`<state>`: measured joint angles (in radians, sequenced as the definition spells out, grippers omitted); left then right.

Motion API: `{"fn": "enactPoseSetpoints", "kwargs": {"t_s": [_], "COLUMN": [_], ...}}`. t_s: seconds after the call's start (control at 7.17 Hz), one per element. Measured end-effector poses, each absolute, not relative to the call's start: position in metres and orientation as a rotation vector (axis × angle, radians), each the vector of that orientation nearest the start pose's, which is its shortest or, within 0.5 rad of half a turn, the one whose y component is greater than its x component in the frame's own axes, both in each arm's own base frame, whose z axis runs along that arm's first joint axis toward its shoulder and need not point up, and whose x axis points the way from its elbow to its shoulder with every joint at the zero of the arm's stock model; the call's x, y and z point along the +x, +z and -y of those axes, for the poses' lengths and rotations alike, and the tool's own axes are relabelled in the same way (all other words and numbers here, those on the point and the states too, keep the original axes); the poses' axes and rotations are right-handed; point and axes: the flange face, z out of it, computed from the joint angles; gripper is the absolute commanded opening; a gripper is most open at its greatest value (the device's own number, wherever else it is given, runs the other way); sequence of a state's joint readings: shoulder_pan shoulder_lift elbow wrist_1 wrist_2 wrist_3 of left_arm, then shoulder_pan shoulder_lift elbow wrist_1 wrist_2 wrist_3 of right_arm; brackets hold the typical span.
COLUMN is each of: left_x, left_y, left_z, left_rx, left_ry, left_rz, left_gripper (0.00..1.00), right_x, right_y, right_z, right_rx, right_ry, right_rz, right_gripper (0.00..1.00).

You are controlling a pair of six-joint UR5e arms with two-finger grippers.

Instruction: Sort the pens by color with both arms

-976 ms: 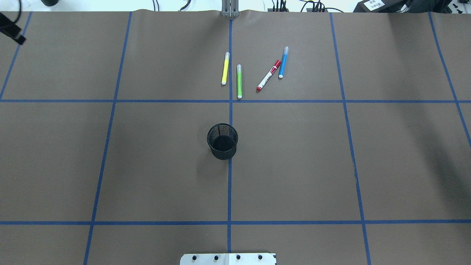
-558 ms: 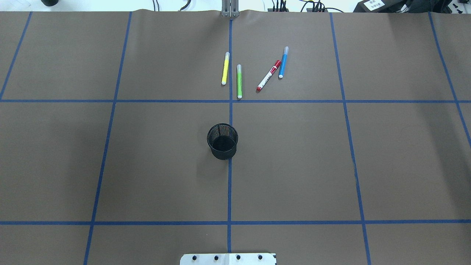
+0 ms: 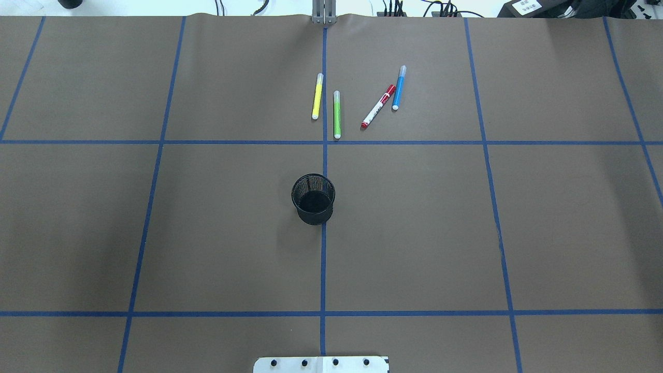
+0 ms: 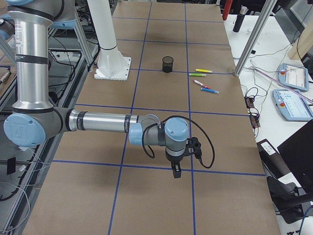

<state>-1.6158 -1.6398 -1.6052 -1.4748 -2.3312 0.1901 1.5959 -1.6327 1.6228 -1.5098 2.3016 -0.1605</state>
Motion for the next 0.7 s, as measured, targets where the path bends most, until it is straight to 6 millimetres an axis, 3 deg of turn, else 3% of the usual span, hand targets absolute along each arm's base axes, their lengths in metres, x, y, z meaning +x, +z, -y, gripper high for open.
{"fn": "enactPoseSetpoints", "kwargs": {"t_s": [0.14, 0.28, 0.7], "left_x": [-0.087, -0.086, -0.085], "left_y": [0.618, 0.618, 0.609], "left_z": [0.49, 0.48, 0.481], "left_rx": [0.085, 0.082, 0.053], "left_ry": [0.113, 0.099, 0.003], "left_rz": [-0.757, -0.763, -0.782], "left_gripper": [1.0, 1.0, 1.0], "right_x": [0.078, 0.078, 0.078], "right_y": [0.659, 0.658, 0.657], "right_z": [0.467, 0.467, 0.468], "right_rx": [0.109, 0.103, 0.099], "right_ry": [-0.126, -0.106, -0.088], "right_rz": [0.727, 0.729, 0.73], "right_gripper": [1.0, 1.0, 0.99]}}
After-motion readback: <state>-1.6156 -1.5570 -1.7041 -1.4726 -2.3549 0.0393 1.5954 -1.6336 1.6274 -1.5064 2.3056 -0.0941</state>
